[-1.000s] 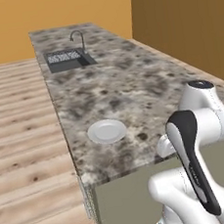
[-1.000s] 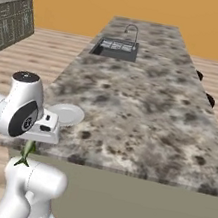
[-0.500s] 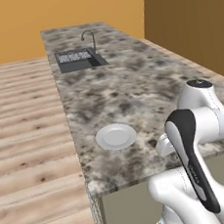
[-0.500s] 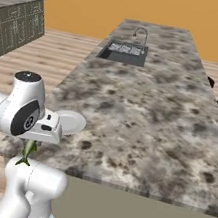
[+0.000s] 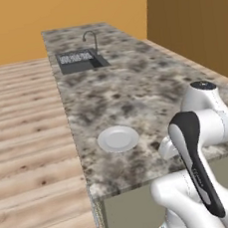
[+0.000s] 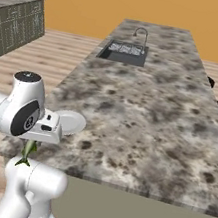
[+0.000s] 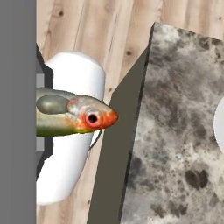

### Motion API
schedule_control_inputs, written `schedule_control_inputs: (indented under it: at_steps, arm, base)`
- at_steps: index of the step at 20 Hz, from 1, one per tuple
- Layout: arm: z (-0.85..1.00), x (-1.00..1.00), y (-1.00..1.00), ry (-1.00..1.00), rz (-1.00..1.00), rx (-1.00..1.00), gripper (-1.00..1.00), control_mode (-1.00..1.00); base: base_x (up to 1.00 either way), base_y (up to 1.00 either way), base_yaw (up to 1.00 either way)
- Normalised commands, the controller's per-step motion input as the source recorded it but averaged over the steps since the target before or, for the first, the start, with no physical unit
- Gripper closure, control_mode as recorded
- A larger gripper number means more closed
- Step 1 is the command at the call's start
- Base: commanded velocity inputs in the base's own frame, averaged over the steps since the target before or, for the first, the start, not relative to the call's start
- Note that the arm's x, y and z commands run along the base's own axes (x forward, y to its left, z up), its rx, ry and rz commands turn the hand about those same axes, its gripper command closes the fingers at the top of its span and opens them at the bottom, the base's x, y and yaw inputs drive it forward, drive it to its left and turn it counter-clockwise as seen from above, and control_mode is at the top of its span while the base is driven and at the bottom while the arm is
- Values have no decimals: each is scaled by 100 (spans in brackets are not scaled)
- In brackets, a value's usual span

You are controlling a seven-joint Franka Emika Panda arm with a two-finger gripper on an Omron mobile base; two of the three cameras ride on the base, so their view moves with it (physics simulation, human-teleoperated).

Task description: Take the fish from the oven and place it on the plate on the counter.

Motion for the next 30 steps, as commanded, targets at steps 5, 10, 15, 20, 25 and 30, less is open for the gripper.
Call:
schedule_control_inputs:
  at_steps: [5, 10, 15, 20, 25, 30]
  arm:
    - [2, 45, 15, 0, 0, 0, 100, -100]
    - [7, 100, 4, 3, 0, 0, 100, -100]
    - [0, 100, 0, 18, 0, -1, 100, -100]
    - [0, 100, 6, 10, -4, -3, 100, -100]
    - [-6, 72, 19, 20, -5, 0, 100, -100]
    - [-51, 81, 53, 26, 8, -2, 100, -100]
  base:
    - [2, 0, 0]
    - [0, 0, 0]
    - [0, 0, 0]
    - [0, 0, 0]
    - [0, 0, 0]
    - [0, 0, 0]
